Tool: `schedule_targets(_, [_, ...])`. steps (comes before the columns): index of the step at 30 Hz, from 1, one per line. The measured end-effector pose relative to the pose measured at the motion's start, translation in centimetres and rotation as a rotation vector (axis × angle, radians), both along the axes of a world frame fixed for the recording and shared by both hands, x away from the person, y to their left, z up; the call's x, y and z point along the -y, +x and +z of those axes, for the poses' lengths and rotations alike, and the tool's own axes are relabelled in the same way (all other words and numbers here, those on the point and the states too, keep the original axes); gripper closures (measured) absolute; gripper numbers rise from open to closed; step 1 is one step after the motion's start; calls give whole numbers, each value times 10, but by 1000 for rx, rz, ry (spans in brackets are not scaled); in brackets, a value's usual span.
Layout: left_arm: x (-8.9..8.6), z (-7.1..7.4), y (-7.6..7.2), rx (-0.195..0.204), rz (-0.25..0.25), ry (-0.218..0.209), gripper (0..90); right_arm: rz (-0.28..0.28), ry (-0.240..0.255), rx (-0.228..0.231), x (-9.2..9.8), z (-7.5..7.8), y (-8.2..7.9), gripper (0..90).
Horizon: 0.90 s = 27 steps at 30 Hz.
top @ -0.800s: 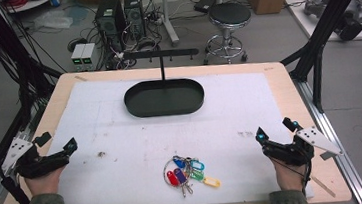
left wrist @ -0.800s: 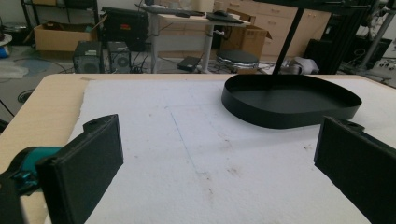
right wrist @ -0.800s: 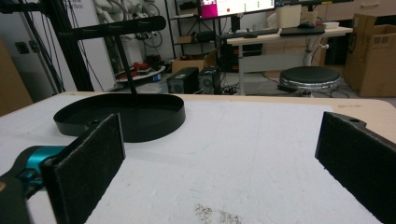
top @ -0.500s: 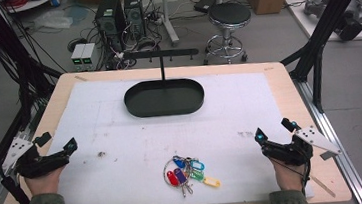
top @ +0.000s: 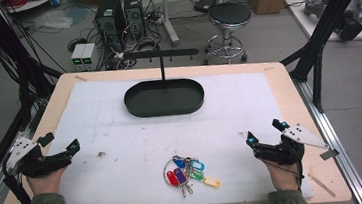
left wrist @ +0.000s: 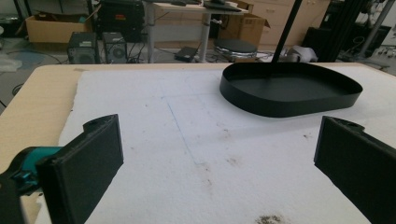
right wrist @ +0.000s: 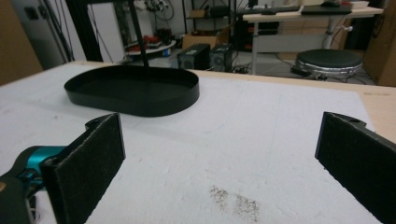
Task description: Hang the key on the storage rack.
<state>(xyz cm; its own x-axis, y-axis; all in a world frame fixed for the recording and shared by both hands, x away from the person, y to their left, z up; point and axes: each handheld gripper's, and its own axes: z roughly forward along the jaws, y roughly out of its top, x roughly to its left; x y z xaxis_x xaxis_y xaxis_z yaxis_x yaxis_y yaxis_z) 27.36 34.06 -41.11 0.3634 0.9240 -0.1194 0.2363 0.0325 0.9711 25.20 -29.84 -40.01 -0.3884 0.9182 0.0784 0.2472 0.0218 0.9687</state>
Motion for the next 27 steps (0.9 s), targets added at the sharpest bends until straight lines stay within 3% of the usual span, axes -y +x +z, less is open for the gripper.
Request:
schedule_targets(10, [1, -1, 1, -7, -13, 10, 17, 50, -33, -23, -13, -1, 3, 4])
schedule_targets(27, [4, -1, 2, -15, -16, 33, 17, 182, -5, -100, -41, 0, 8, 4])
